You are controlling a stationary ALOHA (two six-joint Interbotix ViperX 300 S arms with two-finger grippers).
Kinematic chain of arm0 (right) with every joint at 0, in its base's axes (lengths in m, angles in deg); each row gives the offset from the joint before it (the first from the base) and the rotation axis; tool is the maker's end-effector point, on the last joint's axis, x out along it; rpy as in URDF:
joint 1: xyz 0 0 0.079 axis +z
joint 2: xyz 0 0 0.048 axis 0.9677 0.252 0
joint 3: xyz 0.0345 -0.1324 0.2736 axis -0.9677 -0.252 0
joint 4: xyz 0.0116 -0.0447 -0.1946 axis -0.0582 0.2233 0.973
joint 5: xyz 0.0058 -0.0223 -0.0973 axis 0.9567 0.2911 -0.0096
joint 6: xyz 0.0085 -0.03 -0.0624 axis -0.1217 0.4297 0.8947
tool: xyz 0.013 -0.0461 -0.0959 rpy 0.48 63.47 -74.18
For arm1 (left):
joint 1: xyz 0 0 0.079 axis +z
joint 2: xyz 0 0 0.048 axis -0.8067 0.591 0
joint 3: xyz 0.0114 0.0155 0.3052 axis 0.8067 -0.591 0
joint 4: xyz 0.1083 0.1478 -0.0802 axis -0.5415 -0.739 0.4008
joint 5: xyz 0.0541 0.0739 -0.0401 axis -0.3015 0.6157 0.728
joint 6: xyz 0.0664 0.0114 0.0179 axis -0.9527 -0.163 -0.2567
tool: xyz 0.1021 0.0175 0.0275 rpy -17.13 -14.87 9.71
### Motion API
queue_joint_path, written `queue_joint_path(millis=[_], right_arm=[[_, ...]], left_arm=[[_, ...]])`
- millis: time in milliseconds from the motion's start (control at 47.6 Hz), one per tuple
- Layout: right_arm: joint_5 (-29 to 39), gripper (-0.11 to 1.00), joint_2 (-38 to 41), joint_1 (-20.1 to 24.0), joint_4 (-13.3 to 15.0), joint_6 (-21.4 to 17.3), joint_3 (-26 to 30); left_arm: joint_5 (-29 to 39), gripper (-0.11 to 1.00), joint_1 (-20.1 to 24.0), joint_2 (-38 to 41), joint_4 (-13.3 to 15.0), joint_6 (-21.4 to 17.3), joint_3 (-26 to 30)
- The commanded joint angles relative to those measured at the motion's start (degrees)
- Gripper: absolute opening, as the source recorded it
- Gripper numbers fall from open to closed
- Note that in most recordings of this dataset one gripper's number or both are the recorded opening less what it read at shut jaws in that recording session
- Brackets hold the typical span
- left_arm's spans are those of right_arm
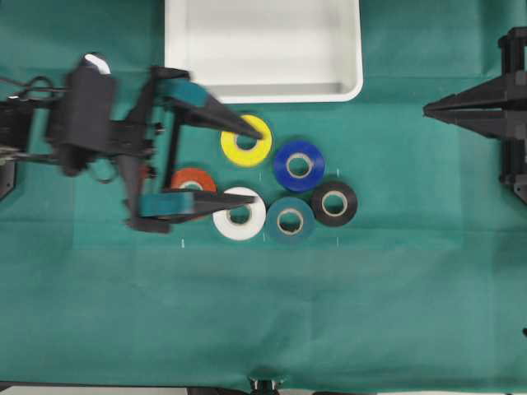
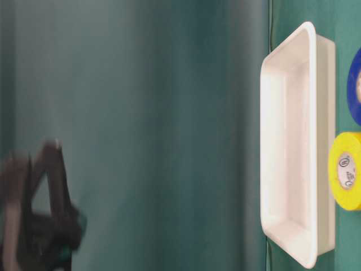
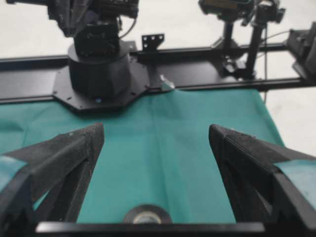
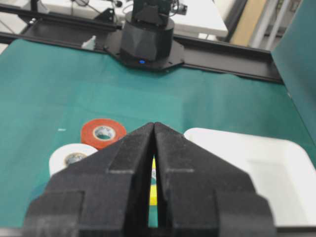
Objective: Pick up the tape from a random location and place it into the white case.
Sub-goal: 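Move the open left gripper over the tape cluster toward the teal roll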
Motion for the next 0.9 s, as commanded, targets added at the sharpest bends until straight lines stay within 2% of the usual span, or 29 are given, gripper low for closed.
queue_joint_path(millis=[0, 210, 672, 881], right_arm=[[-0.26, 0.02, 0.35, -0.09, 0.09, 0.09, 1.41], [-0.18, 0.02, 0.26, -0.09, 0.09, 0.09, 1.41], [-0.09, 0.02, 0.26, -0.09, 0.09, 0.09, 1.41], [0.53, 0.02, 0.26, -0.09, 0.09, 0.09, 1.41]], left_arm=[[0.88, 0.98, 0.09, 1.76, 0.00, -0.09, 4.31], [5.27, 0.98, 0.09, 4.57, 0.09, 0.18, 8.09], [8.70, 0.98, 0.18, 4.75, 0.09, 0.44, 8.53], [14.33, 0.98, 0.18, 5.19, 0.35, 3.16, 10.28]])
